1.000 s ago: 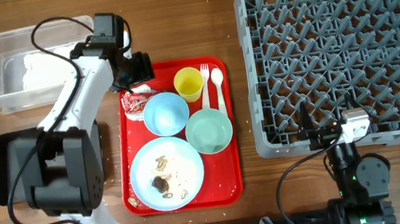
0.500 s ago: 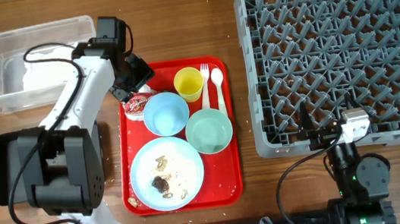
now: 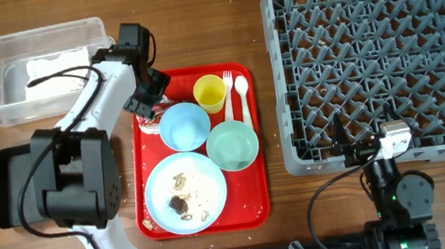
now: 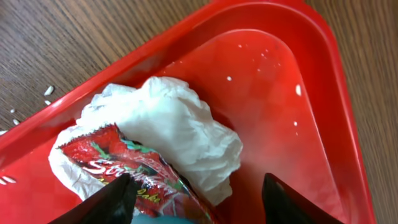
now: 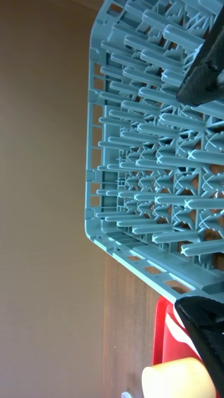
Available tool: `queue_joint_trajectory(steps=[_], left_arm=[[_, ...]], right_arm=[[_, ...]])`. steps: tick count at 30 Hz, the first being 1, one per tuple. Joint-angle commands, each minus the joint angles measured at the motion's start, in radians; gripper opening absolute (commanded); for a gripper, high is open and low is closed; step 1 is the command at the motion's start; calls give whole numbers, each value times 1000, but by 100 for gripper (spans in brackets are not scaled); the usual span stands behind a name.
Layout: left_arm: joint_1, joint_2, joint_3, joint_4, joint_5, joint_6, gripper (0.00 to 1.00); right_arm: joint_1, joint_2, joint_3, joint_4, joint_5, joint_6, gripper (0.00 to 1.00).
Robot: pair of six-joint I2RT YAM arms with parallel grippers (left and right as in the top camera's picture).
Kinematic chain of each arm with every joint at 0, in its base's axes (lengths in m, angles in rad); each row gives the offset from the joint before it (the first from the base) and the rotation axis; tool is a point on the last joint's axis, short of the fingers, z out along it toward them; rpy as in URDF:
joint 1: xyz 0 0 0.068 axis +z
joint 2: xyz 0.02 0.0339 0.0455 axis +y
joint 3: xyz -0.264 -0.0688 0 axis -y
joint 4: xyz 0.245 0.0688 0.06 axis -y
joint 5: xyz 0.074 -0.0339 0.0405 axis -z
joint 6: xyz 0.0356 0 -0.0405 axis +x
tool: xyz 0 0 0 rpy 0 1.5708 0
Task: Sort waste into correct bins and load items into the dishwasher rack
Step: 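Return the left gripper to the tray and grasp the red wrapper, then carry the red wrapper with the left gripper into the clear bin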
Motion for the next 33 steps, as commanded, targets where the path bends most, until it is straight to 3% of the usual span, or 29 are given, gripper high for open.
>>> queue_joint_trajectory(steps=[1,5,8,14,17,25,33], left_arm=[[-8,18,-10,2,-29,-51,63],[-12,29,-10,2,-47,-59,58],[-16,36,-10,-2,-47,-63,49],[-45,37,-10,-2,-56,-63,48],[-57,37,-10,-2,-87,-63,32],[-57,37,-10,-2,-89,-63,4],[-57,20,-10,-2,-89,-62,4]], right_arm=[[5,0,-2,2,0,8,100],[5,0,-2,2,0,8,100],[5,0,-2,2,0,8,100],[5,0,-2,2,0,8,100],[5,0,-2,2,0,8,100],[5,0,-2,2,0,8,100],[5,0,-2,2,0,8,100]])
